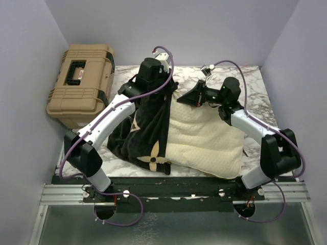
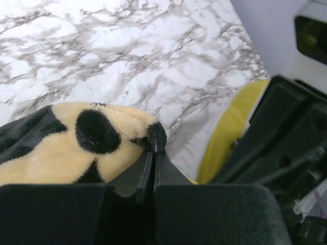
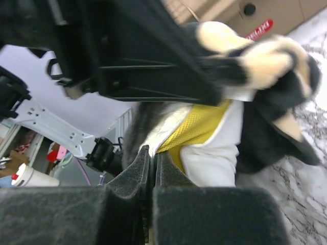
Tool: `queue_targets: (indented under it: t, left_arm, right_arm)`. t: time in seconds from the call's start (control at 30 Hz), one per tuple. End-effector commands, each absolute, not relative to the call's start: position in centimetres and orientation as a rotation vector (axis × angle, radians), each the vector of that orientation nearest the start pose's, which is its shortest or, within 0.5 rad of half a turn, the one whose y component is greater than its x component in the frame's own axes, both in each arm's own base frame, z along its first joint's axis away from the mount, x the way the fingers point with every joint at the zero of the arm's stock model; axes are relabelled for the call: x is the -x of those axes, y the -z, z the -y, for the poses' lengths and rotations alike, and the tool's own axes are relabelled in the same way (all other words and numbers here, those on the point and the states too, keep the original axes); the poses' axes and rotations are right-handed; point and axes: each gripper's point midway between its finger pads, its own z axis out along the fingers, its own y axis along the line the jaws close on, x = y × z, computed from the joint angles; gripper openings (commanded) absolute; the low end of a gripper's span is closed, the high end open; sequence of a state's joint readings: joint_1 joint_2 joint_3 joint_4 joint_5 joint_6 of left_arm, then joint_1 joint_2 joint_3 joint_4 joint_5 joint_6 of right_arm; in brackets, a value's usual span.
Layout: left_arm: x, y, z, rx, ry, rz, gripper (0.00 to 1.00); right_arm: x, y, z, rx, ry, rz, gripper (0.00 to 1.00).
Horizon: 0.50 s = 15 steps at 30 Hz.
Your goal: Put the pillow into the pillowcase
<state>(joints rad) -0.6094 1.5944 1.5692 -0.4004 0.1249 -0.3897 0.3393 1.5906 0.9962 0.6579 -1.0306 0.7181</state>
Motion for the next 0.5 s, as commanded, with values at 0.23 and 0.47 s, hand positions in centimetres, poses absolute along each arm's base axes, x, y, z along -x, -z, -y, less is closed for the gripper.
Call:
queue_targets:
  t: [0.23, 0.47]
  left_arm:
    - [-31.3, -45.7, 43.1, -0.479, 1.253, -1.641, 0.0]
    - [-24.6, -51.4, 44.7, -0.553, 1.425, -1.506, 0.0]
  right_arm:
    - [-29.9, -31.9, -27.6, 0.429, -1.553, -1.608, 0.0]
    - [-29.5, -36.1, -26.3, 0.371, -1.495, -1.44, 0.0]
